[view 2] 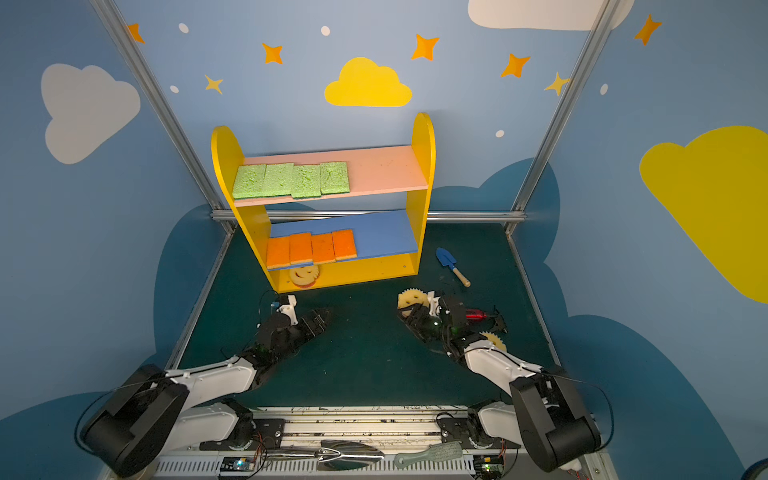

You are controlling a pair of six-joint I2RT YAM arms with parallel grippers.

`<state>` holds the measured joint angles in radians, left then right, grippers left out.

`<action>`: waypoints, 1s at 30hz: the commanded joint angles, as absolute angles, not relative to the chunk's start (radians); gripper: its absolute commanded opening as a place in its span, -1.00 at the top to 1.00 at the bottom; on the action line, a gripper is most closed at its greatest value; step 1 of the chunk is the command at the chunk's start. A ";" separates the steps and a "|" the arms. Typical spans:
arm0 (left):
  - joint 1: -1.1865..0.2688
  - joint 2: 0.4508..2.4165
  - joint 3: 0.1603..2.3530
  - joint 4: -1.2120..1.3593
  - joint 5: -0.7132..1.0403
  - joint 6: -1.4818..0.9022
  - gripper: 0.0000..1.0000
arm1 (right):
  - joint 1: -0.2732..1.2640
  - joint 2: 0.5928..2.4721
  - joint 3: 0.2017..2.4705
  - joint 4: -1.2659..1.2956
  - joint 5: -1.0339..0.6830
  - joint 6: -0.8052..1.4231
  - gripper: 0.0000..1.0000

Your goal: Place and organize the cleaning sponges onto the shelf

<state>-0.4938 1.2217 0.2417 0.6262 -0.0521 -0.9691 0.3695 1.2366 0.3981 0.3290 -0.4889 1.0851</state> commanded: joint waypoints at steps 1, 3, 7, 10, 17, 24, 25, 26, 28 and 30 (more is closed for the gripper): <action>-0.497 1.128 0.235 0.480 -0.119 -0.960 -0.99 | 0.283 1.202 0.359 0.273 -0.542 1.047 -0.37; -0.496 1.074 0.224 0.432 -0.151 -0.964 -0.99 | 0.235 1.203 0.342 0.284 -0.571 1.040 -0.33; -0.494 0.998 0.206 0.379 -0.194 -0.945 -0.99 | 0.155 1.242 0.313 0.363 -0.625 1.055 -0.13; -0.486 0.979 0.201 0.361 -0.204 -0.933 -0.99 | 0.138 1.276 0.320 0.372 -0.629 1.049 -0.08; -0.428 0.995 0.180 0.377 -0.166 -0.931 -0.99 | 0.126 1.379 0.331 0.445 -0.606 1.056 -0.06; -0.368 1.020 0.155 0.405 -0.124 -0.930 -0.99 | 0.120 1.465 0.350 0.552 -0.587 1.083 -0.04; -0.365 1.026 0.152 0.408 -0.124 -0.930 -0.99 | 0.121 1.476 0.357 0.552 -0.581 1.082 -0.04; -0.365 1.030 0.151 0.410 -0.123 -0.930 -0.99 | 0.121 1.485 0.364 0.553 -0.578 1.081 -0.04; -0.361 1.042 0.148 0.419 -0.120 -0.930 -0.99 | 0.121 1.510 0.377 0.555 -0.572 1.082 -0.03; -0.359 1.052 0.147 0.425 -0.118 -0.930 -0.99 | 0.121 1.541 0.386 0.580 -0.573 1.090 0.03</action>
<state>-0.3656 1.0409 0.1535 0.4046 -0.1322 -0.9455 0.1257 1.5070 0.3611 0.5369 -0.5850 1.0805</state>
